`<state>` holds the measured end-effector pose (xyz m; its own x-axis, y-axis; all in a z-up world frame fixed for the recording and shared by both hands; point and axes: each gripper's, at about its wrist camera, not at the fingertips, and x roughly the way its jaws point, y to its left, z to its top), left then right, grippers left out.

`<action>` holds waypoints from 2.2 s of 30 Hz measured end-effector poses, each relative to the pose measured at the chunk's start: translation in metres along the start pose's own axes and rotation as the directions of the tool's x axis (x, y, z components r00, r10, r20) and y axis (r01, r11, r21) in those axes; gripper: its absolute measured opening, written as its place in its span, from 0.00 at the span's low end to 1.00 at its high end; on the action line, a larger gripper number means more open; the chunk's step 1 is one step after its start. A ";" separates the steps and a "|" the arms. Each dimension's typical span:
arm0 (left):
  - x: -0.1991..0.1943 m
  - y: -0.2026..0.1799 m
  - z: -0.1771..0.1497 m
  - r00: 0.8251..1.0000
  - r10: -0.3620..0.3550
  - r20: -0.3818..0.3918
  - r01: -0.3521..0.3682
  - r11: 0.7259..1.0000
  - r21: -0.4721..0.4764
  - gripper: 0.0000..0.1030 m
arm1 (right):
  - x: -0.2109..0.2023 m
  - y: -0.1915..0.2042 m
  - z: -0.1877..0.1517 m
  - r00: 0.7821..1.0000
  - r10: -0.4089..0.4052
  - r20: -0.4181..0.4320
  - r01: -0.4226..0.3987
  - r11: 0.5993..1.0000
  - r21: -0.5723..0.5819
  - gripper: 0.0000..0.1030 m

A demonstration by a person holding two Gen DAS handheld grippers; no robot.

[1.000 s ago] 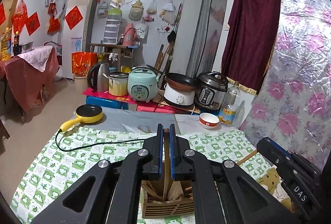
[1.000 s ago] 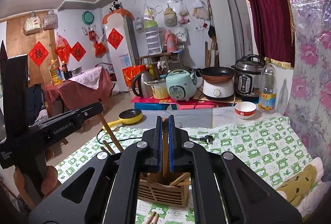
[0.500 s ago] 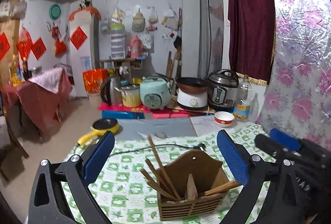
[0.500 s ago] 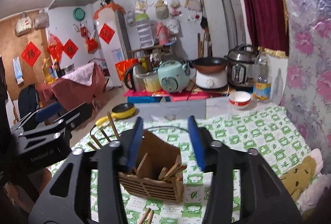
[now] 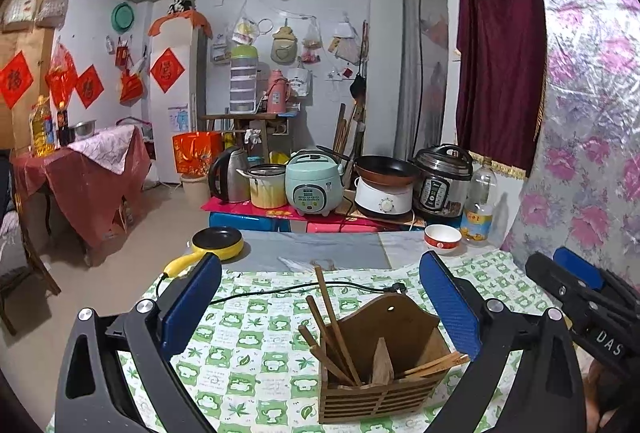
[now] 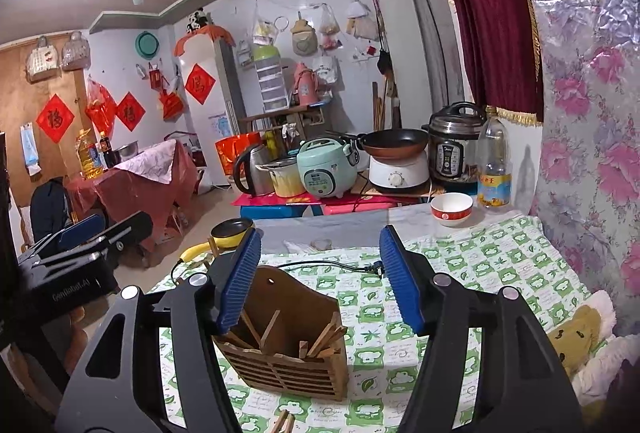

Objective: Organize utensils
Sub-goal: 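Move both open tools back over the last loose chopsticks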

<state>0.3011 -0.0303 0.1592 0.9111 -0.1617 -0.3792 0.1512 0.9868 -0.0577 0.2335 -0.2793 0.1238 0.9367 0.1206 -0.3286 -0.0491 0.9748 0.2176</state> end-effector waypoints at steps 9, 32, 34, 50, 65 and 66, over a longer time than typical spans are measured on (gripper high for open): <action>-0.002 0.010 -0.001 0.999 0.030 -0.033 -0.031 0.999 -0.028 0.95 | -0.015 0.013 -0.001 1.000 0.021 0.023 -0.020 1.000 -0.021 0.65; -0.002 0.039 -0.142 0.967 0.153 -0.206 -0.137 0.986 0.092 0.94 | -0.034 0.008 -0.107 0.993 -0.102 -0.065 0.087 0.976 -0.201 0.88; 0.001 0.040 -0.155 0.956 0.175 -0.234 -0.152 0.982 0.114 0.94 | -0.019 -0.003 -0.130 0.979 -0.130 -0.154 0.096 0.973 -0.212 0.88; 0.000 0.020 -0.194 0.928 0.251 -0.277 -0.181 0.950 0.255 0.94 | 0.002 -0.010 -0.180 0.909 -0.086 -0.408 0.023 0.987 -0.157 0.88; -0.014 0.010 -0.195 0.933 0.282 -0.222 -0.208 0.929 0.308 0.95 | -0.002 0.000 -0.194 0.895 -0.077 -0.439 -0.002 0.984 -0.178 0.88; -0.015 0.010 -0.195 0.933 0.284 -0.221 -0.209 0.928 0.308 0.94 | -0.003 0.001 -0.195 0.895 -0.077 -0.439 -0.004 0.984 -0.180 0.88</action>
<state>0.2141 -0.0171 -0.0161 0.8085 0.1299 -0.5740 0.0680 0.9482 0.3104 0.1628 -0.2421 -0.0543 0.6898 0.1155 -0.7147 -0.1147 0.9922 0.0497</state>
